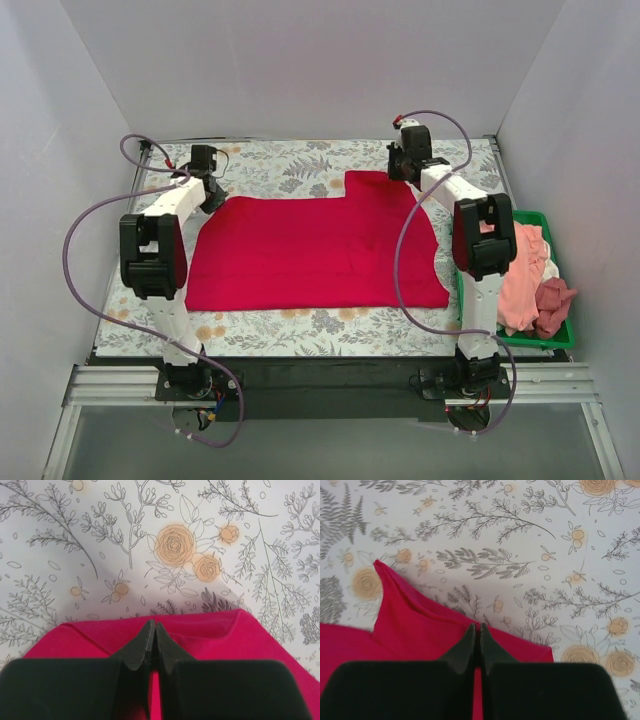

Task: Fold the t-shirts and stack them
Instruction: Fold the tshirt

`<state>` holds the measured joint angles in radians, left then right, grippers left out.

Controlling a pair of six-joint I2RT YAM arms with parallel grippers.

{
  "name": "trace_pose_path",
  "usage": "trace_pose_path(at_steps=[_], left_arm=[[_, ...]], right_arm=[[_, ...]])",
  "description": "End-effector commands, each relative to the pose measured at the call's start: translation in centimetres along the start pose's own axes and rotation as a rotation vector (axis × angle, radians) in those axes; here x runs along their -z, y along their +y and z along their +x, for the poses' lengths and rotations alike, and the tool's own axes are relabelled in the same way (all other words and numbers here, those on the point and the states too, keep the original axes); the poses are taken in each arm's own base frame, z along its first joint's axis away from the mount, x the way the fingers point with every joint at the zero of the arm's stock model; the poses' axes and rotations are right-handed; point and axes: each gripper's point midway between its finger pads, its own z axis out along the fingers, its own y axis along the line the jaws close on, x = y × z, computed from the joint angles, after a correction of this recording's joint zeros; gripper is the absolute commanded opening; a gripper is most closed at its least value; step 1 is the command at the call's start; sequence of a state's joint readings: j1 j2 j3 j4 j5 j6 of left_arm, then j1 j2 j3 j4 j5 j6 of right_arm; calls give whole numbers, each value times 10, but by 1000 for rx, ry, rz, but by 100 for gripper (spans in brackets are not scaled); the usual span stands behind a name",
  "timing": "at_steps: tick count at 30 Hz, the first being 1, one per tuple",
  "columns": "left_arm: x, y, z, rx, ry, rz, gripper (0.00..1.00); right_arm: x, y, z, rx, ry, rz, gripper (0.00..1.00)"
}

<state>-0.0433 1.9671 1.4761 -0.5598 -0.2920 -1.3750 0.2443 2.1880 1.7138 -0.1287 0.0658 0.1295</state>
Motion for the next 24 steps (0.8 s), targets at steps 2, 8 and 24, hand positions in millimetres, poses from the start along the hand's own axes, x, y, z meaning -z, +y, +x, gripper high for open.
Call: trace_pose_path(at_steps=[2, 8, 24], left_arm=[[38, -5, -15, 17, -68, 87, 0], [58, 6, -10, 36, -90, 113, 0], [85, 50, 3, 120, -172, 65, 0]], right_arm=[[57, 19, -31, 0, -134, -83, 1], [104, 9, -5, 3, -148, -52, 1], [197, -20, 56, 8, -142, 60, 1]])
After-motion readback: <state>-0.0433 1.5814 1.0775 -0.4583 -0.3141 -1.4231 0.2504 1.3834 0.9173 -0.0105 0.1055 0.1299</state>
